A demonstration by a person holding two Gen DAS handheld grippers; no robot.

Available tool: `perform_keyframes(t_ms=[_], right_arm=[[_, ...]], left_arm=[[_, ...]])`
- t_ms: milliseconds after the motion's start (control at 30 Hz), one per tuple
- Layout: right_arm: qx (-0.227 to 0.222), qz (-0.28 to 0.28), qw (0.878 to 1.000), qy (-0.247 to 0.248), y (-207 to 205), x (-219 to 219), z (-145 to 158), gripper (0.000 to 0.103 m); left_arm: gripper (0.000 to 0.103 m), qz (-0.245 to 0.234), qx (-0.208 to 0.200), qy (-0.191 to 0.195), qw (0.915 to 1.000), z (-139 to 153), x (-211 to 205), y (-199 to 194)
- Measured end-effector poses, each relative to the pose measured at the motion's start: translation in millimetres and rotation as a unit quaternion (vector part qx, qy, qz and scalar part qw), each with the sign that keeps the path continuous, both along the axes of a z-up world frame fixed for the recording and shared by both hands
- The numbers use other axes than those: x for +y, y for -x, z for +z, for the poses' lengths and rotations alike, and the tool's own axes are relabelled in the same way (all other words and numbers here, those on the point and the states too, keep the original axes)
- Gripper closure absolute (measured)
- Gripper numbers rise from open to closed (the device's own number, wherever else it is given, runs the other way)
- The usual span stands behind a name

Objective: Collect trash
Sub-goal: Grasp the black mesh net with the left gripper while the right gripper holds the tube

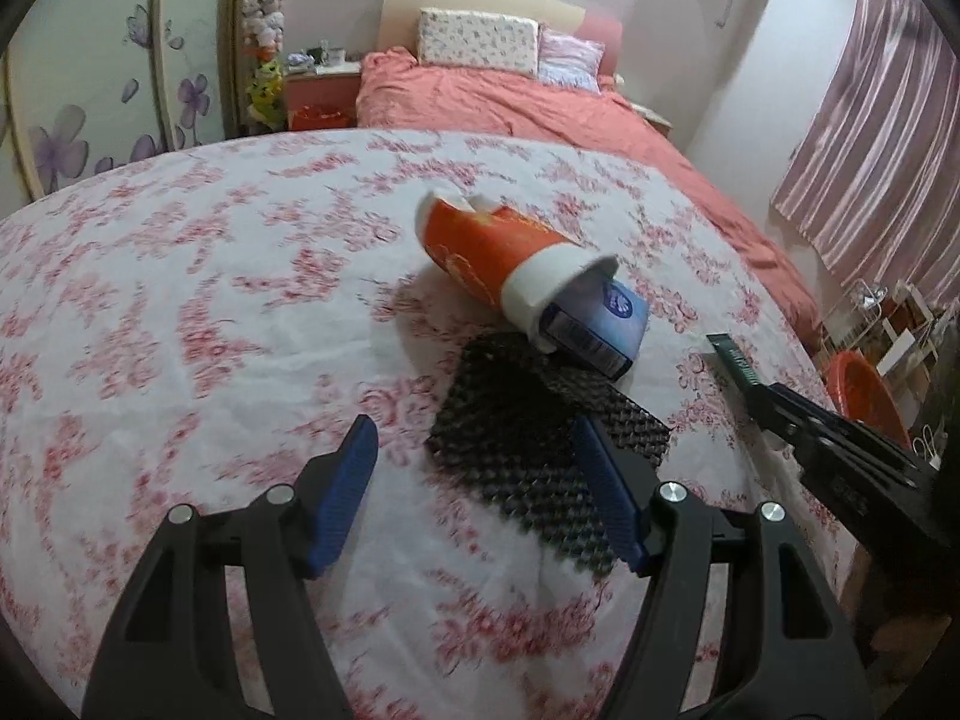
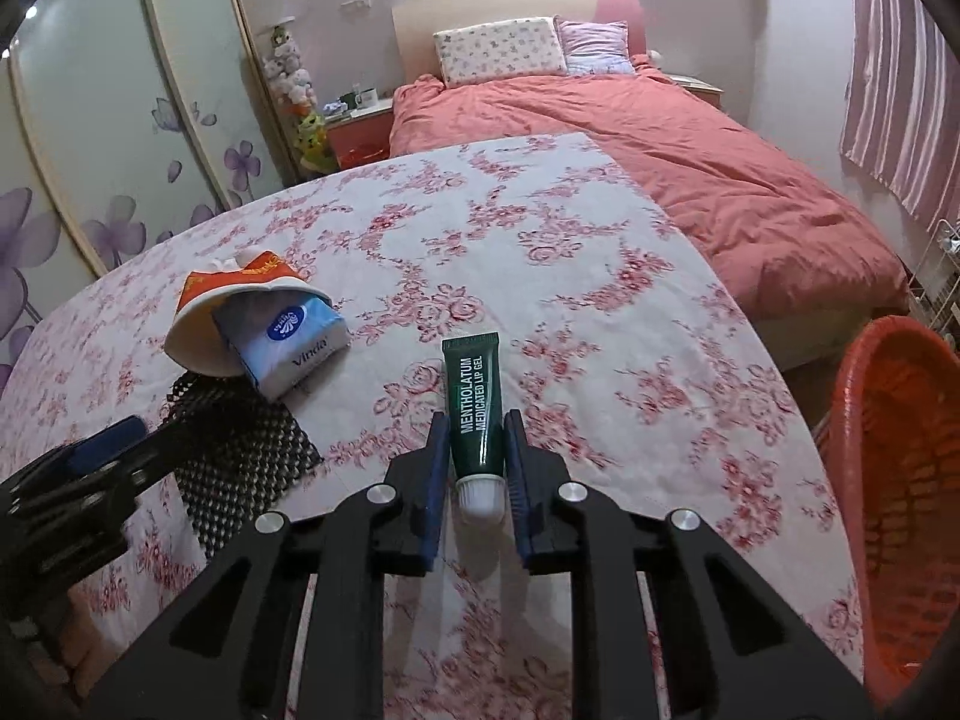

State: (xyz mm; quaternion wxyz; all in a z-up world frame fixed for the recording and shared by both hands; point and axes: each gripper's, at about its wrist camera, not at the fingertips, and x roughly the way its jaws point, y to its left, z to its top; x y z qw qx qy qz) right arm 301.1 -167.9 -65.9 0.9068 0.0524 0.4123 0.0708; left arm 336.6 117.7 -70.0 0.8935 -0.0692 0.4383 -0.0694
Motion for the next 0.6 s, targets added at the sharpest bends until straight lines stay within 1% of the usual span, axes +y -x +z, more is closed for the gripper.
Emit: perform_keyframes(t_ms=[67, 100, 133, 167, 200, 233, 300, 367, 467, 600], right_arm=[[0.001, -0.002, 1.0, -0.006, 0.6, -3.9, -0.1, 0.085], [0.002, -0.002, 1.0, -0.008, 0.6, -5.8, -0.4, 0.084], [0.003, -0.003, 1.0, -0.013, -0.1, -7.6, -0.8, 0.084], [0.004, -0.004, 1.0, -0.016, 0.1, -8.5, -1.0, 0.084], [0.006, -0.005, 1.0, -0.019, 0.4, -10.0, -1.2, 0.084], [0.007, -0.006, 1.0, -0.021, 1.0, -11.3, -1.8, 0.084], [0.008, -0.008, 1.0, -0.024, 2.7, -12.9, -2.8, 0.084], [0.008, -0.008, 1.0, -0.025, 5.5, -14.4, -2.4, 0.084], [0.003, -0.007, 1.0, -0.023, 11.7, -16.5, -0.2, 0.084], [-0.006, -0.01, 1.0, -0.028, 21.0, -22.5, 5.9, 0.084]], left_arm=[[0.037, -0.002, 0.0, -0.02, 0.9998, -1.5, -7.3, -4.1], [0.044, -0.003, -0.001, -0.03, 0.9995, -1.8, -10.6, -5.1], [0.056, -0.005, -0.004, -0.044, 0.999, -2.3, -14.4, -5.0], [0.06, -0.009, -0.007, -0.052, 0.9986, -2.6, -17.3, -4.6], [0.068, -0.012, -0.008, -0.051, 0.9986, -2.2, -18.3, -3.9], [0.074, -0.013, -0.01, -0.052, 0.9985, -1.8, -19.9, -2.6], [0.089, -0.013, -0.015, -0.063, 0.9978, -0.6, -22.2, 0.1], [0.091, -0.015, -0.015, -0.059, 0.998, 0.0, -20.1, 3.3], [0.093, -0.011, -0.012, -0.036, 0.9992, 2.3, -8.9, 12.4], [0.094, -0.004, -0.027, -0.015, 0.9995, 12.3, 7.2, 32.0]])
